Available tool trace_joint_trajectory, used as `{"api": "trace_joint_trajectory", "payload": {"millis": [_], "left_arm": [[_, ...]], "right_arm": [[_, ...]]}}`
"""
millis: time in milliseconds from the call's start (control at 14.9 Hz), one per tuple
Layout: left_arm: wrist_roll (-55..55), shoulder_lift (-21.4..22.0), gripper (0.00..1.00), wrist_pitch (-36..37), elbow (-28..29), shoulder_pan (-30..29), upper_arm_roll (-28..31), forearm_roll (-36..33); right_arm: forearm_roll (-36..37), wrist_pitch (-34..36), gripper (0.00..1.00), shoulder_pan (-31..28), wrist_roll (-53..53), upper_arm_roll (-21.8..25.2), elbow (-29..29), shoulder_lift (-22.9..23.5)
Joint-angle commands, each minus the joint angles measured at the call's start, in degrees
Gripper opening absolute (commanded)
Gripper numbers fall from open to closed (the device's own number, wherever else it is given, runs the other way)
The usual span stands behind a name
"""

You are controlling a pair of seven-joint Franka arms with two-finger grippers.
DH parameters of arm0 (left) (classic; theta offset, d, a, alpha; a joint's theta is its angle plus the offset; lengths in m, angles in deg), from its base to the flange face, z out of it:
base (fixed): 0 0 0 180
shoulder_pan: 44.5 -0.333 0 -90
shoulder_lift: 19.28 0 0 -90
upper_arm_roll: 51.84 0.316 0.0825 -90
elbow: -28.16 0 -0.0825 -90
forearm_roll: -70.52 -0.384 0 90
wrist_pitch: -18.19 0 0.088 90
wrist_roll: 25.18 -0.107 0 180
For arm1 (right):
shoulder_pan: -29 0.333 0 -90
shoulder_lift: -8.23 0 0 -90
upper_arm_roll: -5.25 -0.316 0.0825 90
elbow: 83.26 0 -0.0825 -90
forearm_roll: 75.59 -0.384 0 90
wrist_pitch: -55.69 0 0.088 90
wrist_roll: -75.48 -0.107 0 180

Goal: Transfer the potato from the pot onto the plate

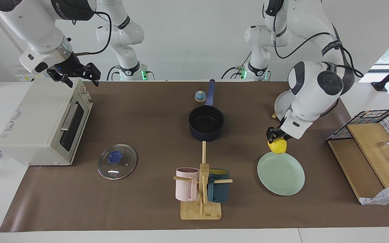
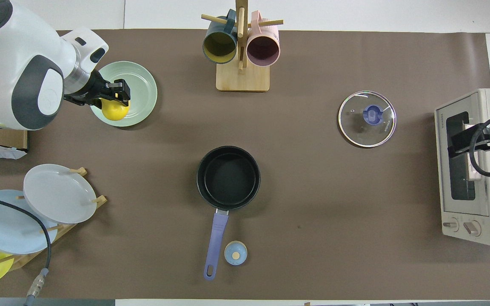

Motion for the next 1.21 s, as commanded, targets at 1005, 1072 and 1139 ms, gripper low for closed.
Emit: {"api": "trace_joint_trajectory", "payload": {"millis": [1005, 1072, 1139], "left_arm": [[-10.38, -9.86, 1.00, -18.56, 1.95, -2.97, -0.24, -4.09], [-10.56, -9.77, 1.00, -17.86, 1.69, -3.06, -0.24, -4.09], [-10.65, -9.25, 1.00, -16.72, 1.34, -3.14, -0.15, -4.09]], "right_arm": [[1.21, -3.12, 1.00, -3.19, -2.11, -0.37, 0.08, -0.59], [1.29, -3.21, 1.00, -3.11, -2.03, -0.46, -0.19, -0.41], [1.29, -3.29, 1.00, -3.10, -1.85, -0.46, -0.10, -0.41]]}}
